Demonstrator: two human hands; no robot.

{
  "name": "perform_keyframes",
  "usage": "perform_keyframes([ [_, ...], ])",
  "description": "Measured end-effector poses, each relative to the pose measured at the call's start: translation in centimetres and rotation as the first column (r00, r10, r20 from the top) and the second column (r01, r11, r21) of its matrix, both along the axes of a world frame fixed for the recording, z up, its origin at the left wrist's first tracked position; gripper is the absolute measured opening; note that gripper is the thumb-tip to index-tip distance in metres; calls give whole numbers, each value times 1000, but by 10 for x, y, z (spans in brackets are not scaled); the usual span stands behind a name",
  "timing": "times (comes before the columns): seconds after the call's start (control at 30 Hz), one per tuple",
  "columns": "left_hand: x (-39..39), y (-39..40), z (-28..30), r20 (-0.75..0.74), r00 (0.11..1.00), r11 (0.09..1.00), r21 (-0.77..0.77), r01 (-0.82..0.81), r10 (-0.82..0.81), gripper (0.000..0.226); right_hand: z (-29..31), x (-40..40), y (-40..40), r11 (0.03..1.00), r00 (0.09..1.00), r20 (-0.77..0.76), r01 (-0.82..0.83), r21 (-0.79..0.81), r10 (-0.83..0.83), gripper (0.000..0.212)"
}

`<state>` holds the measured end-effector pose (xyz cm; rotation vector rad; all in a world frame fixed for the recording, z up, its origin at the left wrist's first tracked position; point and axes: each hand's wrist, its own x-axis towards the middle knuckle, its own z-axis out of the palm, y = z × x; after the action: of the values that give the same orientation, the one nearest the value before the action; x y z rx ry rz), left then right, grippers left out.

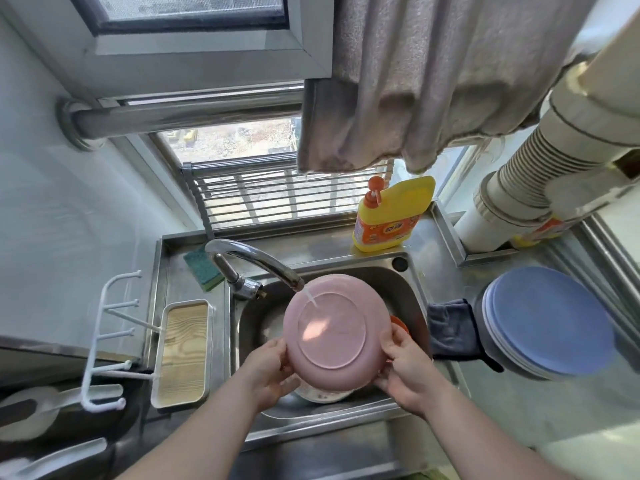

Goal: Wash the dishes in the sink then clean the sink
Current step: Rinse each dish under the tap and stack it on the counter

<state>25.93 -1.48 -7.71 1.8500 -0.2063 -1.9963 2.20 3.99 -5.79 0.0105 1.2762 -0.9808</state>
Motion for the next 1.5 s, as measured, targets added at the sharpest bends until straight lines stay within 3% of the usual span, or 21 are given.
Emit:
perform_keyframes([
  [0.23,-15,13,-7,-87,994,988,135,71,-60,25,10,-5,-14,998,987,-150,-55,-12,53,13],
  [0.43,9,16,-9,-108,977,966,204,-160,184,33,-7,12,-28,976,998,-6,57,212,-57,25],
  [0.6,38,9,-6,-172,898,910,166,-380,406,41,-16,28,-38,959,995,96,-5,282,-23,28],
  [0.7,48,5,-3,-153,896,908,94,-407,418,33,-21,33,-40,951,993,100,-94,296,67,30],
  [0.83,48,4,7,-41,969,968,-40,-247,245,21,-29,28,-39,939,967,3,-249,237,255,29],
  [1.03,24,-4,-2,18,1000,1000,-13,-7,7,31,-31,-2,-28,926,876,-301,-363,106,378,31],
  [1.13,11,-14,-10,-43,997,998,18,58,-57,43,-20,-24,-24,913,761,-543,-407,25,355,26],
  [1.23,2,-27,-14,-44,995,995,13,94,-93,61,-4,-39,-22,866,554,-769,-500,-1,319,22],
  [1.33,3,-40,-6,-17,996,997,-8,83,-83,61,-2,-47,-19,830,435,-838,-557,38,330,30],
  [1.43,9,-47,7,18,999,997,-61,51,-50,35,-8,-48,-18,820,433,-829,-570,51,353,39],
  [1.5,16,-48,14,32,997,993,-94,66,-64,51,-11,-42,-20,832,521,-772,-555,16,363,35],
])
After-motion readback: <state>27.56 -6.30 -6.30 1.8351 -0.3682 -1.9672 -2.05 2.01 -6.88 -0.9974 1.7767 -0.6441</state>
